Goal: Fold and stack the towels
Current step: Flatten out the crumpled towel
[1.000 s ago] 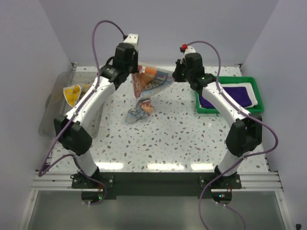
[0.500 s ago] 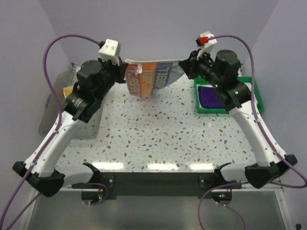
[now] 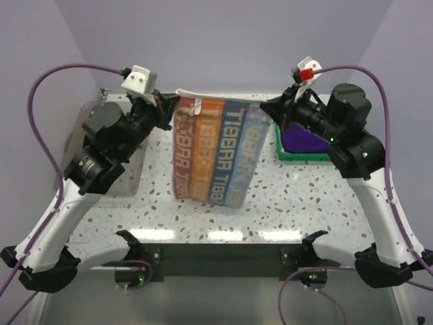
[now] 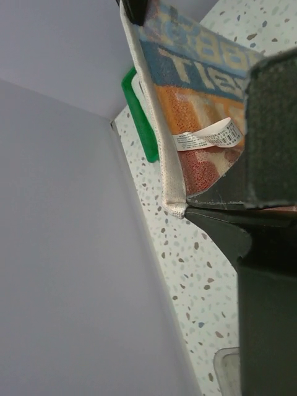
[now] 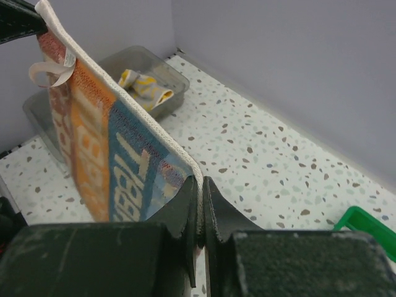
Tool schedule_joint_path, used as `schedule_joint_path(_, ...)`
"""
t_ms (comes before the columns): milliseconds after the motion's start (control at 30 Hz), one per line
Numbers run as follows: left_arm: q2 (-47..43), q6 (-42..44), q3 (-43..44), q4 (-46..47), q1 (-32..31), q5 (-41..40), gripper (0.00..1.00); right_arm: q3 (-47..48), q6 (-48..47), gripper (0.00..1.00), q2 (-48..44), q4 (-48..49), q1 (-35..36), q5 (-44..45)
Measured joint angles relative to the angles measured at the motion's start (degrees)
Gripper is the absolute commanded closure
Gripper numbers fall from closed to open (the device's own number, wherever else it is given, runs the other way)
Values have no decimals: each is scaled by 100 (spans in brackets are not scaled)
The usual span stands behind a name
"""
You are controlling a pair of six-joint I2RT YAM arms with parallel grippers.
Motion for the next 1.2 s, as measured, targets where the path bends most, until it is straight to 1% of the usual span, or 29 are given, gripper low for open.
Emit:
schedule_joint_path(100, 544, -74, 131, -114, 59, -422, 100, 90, -9, 100, 372, -85, -33, 407)
schedule_joint_path(167, 1060, -157, 271, -170, 271, -570, 100, 210, -26, 100, 772, -87, -52, 719)
schedule_joint_path(333, 2518, -350, 608, -44, 1139, -404, 100, 719, -225, 100, 2229, 52, -50, 1307)
schedule_joint_path(467, 3574, -343, 883, 260, 1440, -361, 100, 1099, -540, 100, 3287, 310, -66, 1792)
schedule_joint_path(633, 4555, -323, 1427, 345, 1641, -247, 100, 1574, -772, 100, 4201, 402, -114, 2142)
schedule_joint_path(733, 4708, -282, 1624, 472, 1709, -195, 100, 1847, -831, 100, 4406, 470, -136, 2186)
schedule_joint_path(900, 4474, -63, 1539, 975, 1731, -83, 100, 1888, -927, 100, 4284, 817, -146, 2181)
schedule_joint_path(1000, 4183, 15, 1113, 1394, 1733, 37, 100, 1700, -999, 100, 4131, 1054, -155, 2177)
schedule_joint_path(1100, 3936, 66, 492, 1856, 1731, 155, 100, 1161, -1069, 100, 3886, 1298, -153, 2162)
schedule_joint_path(1200, 3875, 109, -85, 2190, 1725, 269, 100, 579, -1172, 100, 3753, 1423, -144, 2133)
